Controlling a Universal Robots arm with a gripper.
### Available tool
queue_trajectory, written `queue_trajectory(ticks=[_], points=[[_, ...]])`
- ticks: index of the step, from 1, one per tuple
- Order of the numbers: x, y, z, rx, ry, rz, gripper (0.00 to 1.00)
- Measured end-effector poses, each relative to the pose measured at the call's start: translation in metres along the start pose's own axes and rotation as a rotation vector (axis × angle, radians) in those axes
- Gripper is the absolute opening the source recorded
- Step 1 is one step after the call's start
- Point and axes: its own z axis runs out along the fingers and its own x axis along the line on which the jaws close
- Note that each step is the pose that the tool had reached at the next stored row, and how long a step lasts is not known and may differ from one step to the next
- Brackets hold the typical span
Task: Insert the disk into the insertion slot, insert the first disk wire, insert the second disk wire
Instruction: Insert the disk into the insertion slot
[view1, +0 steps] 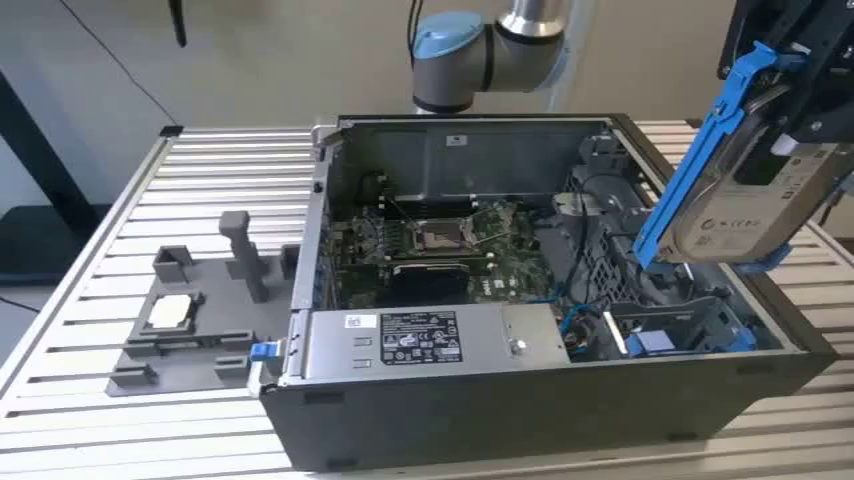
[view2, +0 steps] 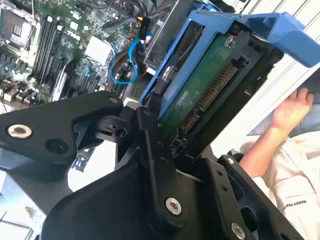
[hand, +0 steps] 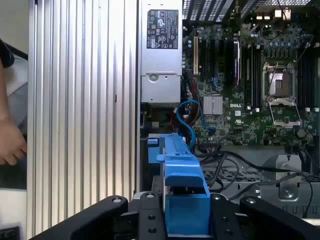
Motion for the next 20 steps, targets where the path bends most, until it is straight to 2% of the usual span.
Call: queue_trajectory(ticks=[14, 16, 20], points=[[0.0001, -0.0001, 0.0003, 0.0005, 0.0007, 0.0, 0.32], [0.0002, -0.0002, 0.0019, 0.0036, 0.0035, 0.0, 0.32], [0.0001, -0.0006, 0.0074, 0.0131, 0.004, 0.0, 0.32]])
